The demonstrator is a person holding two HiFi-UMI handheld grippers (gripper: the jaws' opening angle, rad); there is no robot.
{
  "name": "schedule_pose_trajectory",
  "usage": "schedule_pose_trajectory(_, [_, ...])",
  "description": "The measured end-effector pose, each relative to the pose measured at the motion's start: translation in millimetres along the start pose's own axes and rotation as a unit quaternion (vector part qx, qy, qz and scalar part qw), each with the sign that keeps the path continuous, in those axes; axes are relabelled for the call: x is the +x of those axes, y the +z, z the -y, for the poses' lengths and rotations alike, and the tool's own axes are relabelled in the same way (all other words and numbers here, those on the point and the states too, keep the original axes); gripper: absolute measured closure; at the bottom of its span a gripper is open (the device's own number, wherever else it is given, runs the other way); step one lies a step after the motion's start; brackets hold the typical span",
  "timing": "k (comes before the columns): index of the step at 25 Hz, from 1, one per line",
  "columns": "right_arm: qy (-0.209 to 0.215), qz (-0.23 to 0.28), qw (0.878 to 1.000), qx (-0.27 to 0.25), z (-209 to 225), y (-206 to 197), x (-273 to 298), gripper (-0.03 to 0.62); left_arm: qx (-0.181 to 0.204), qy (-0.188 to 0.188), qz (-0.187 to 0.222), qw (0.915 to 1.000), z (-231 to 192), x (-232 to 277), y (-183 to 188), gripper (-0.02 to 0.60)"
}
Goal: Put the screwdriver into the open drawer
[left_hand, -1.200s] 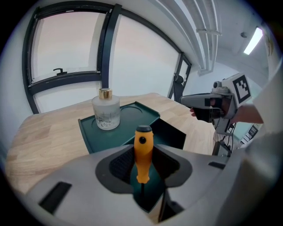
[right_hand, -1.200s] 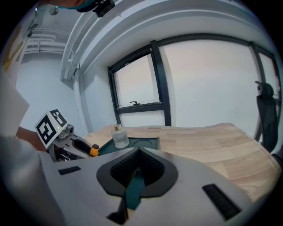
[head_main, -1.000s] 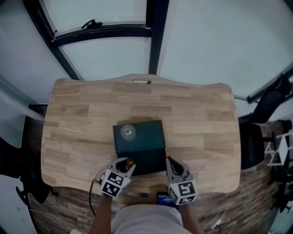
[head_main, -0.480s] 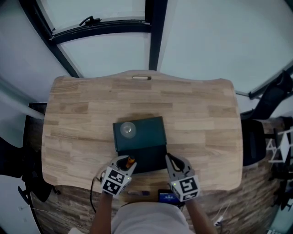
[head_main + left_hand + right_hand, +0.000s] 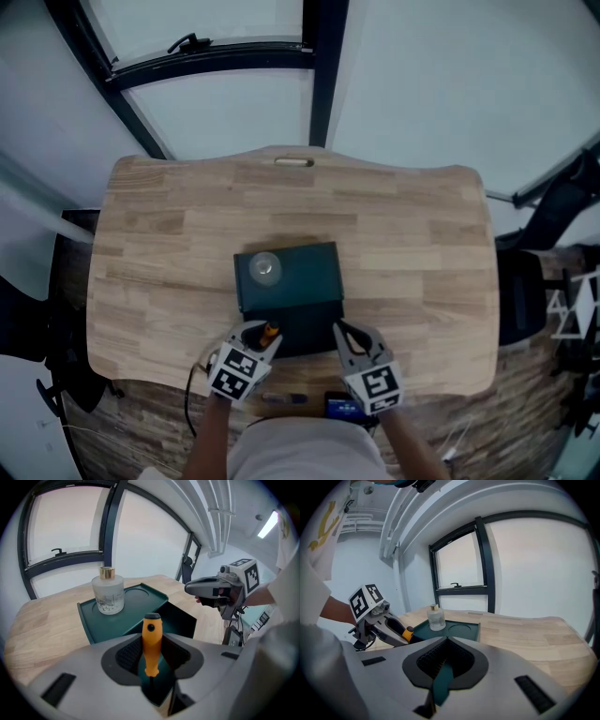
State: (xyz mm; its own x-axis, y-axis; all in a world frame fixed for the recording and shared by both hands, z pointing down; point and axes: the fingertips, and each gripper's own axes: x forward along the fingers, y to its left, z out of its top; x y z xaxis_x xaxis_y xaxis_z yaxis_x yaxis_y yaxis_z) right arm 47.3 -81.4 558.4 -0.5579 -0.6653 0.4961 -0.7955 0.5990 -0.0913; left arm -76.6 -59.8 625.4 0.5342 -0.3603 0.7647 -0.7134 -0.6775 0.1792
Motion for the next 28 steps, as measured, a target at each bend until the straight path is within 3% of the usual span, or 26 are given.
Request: schedule_pose_trajectory(28, [0.014,-0.013,0.999,0.045,-7.2,-7.4,18.6,0.597,0.032,-0.045,-0.042,0.9976,15.1,27.1,-4.7,0.456])
